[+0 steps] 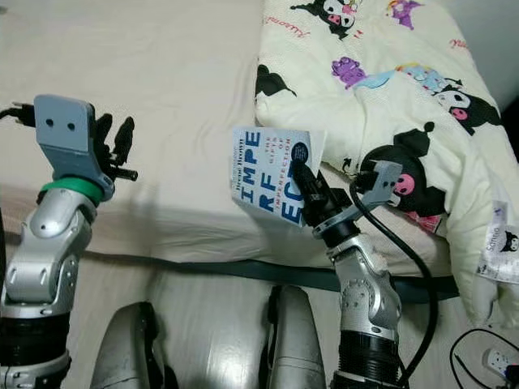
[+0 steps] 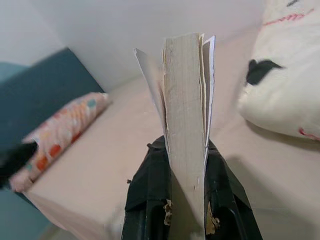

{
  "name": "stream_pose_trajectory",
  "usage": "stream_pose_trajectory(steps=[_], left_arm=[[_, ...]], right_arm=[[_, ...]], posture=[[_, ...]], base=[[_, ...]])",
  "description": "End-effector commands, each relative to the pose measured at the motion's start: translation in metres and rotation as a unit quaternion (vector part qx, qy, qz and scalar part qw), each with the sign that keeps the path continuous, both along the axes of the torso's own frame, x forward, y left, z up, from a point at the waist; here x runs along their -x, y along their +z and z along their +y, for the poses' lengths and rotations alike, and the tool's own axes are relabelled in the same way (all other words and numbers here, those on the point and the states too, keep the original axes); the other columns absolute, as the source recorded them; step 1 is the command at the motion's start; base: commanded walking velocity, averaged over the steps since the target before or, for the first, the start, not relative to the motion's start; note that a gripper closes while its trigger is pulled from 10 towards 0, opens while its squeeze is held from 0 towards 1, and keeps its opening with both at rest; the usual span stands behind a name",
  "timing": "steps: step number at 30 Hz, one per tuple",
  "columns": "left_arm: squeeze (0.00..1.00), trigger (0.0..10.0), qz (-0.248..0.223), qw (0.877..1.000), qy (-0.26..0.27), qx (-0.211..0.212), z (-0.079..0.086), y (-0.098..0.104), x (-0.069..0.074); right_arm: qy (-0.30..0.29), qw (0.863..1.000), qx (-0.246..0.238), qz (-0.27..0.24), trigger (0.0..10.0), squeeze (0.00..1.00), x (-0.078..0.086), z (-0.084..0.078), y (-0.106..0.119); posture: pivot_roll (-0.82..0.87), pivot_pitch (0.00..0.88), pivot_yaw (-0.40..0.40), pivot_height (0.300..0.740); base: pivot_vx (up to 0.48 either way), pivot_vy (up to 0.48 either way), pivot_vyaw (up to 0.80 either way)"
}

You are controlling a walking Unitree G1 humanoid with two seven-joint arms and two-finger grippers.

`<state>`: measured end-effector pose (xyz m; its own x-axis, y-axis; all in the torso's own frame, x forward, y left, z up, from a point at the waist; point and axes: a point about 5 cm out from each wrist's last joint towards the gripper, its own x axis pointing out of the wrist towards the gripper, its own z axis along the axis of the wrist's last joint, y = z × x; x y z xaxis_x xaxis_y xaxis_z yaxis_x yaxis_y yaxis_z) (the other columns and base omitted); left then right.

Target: Clean up the room

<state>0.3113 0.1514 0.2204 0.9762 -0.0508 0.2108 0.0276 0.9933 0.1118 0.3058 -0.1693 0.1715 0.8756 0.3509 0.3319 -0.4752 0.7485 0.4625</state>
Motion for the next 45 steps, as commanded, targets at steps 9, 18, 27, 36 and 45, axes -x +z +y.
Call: stream_pose_trajectory(steps=[9, 18, 27, 36, 45], left_arm=[[0.00, 10.0, 0.009, 1.000, -0.011, 0.001, -0.008, -0.008, 0.000], [0.00, 10.0, 0.010, 1.000, -0.021, 0.007, -0.017, -0.008, -0.004], [0.00, 10.0, 0.039, 0.999, -0.016, 0.026, -0.016, -0.022, -0.008], [0.00, 10.0, 0.056, 0.998, 0.016, 0.037, -0.005, -0.038, -0.005], [0.00, 10.0, 0.036, 0.998, 0.007, 0.045, -0.009, -0.031, -0.005]], right_arm=[[-0.031, 0.999, -0.008, -0.007, 10.0, 0.00, -0.009, 0.001, 0.005], [-0.041, 0.999, -0.009, -0.010, 10.0, 0.00, -0.010, -0.002, 0.009], [-0.040, 0.999, -0.004, -0.004, 10.0, 0.00, -0.009, -0.003, 0.005], [-0.020, 1.000, 0.011, 0.008, 10.0, 0.00, -0.009, -0.001, 0.003], [-0.017, 1.000, 0.014, 0.008, 10.0, 0.00, -0.011, 0.000, 0.004]], posture=[[-0.03, 0.000, 0.017, 0.536], [-0.03, 0.000, 0.015, 0.556], [-0.04, 0.004, 0.000, 0.596], [-0.04, 0.018, -0.044, 0.641], [-0.04, 0.020, -0.044, 0.676]], base=[[0.000, 0.000, 0.00], [0.000, 0.000, 0.00], [0.000, 0.000, 0.00], [0.000, 0.000, 0.00], [0.000, 0.000, 0.00]])
